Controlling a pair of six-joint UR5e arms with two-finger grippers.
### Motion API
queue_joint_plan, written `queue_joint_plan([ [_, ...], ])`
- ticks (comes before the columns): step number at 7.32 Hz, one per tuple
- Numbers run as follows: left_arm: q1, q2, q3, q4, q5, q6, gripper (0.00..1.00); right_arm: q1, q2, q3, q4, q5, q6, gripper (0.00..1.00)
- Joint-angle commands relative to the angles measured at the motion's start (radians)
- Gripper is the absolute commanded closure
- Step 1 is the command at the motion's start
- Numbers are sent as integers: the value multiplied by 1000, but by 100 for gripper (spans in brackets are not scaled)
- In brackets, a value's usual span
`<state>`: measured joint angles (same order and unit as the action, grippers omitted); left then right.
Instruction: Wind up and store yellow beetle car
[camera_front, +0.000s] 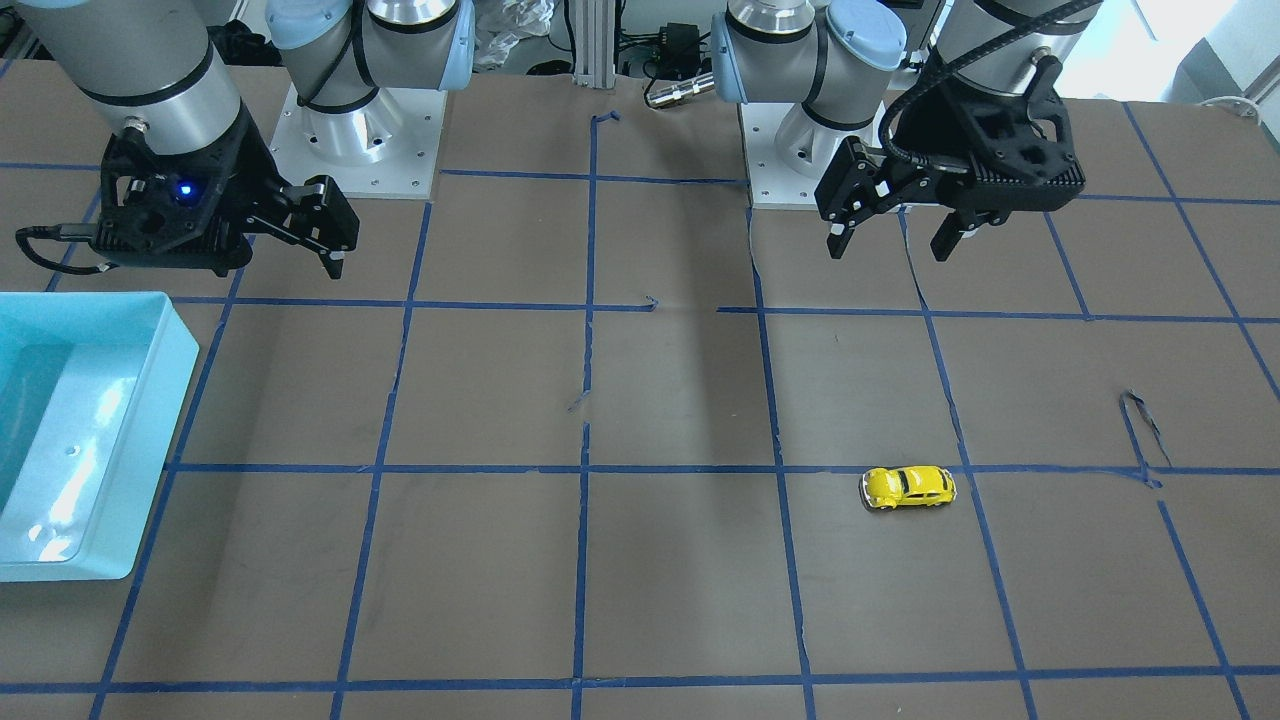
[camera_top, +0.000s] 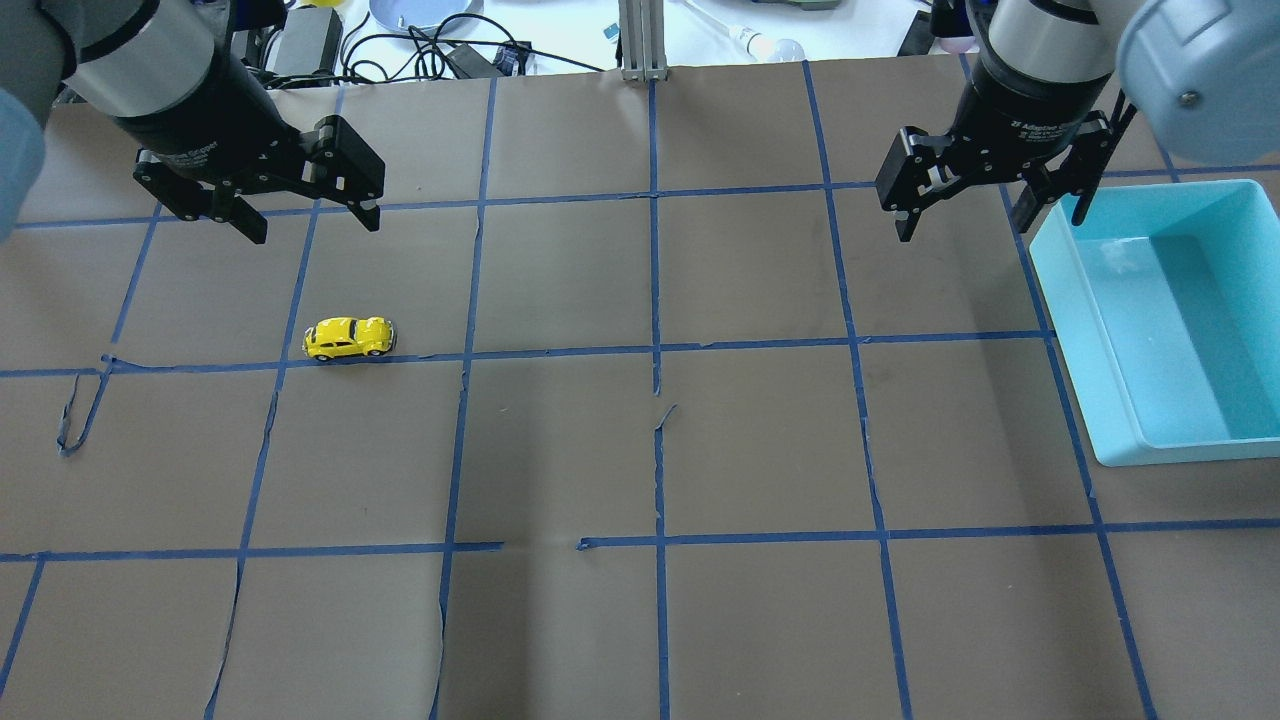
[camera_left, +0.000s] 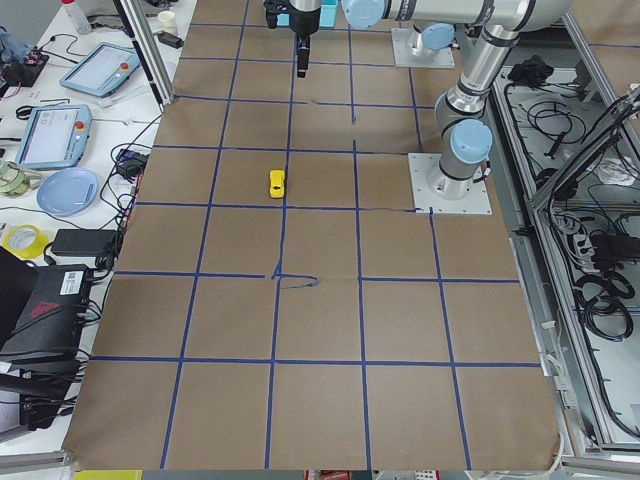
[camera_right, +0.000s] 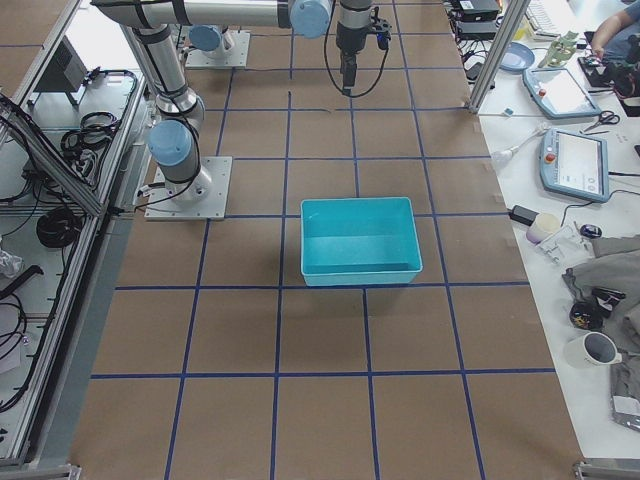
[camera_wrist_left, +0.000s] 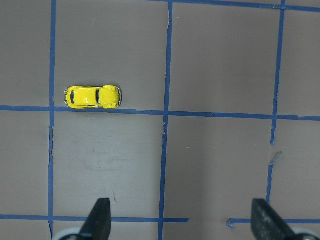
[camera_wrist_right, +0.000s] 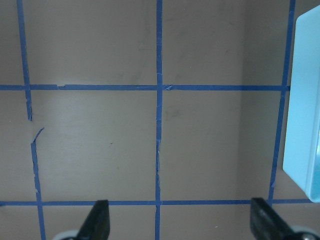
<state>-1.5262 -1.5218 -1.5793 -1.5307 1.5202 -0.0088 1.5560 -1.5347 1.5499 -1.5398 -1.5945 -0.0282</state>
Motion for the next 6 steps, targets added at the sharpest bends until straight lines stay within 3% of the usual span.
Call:
queue_joint_plan([
  [1, 0, 0, -4, 1, 1, 0, 0, 1, -1, -4, -5, 1, -1, 0],
  [6, 0, 3, -4, 7, 1, 18, 0, 1, 5, 1, -36, 14, 4, 0],
])
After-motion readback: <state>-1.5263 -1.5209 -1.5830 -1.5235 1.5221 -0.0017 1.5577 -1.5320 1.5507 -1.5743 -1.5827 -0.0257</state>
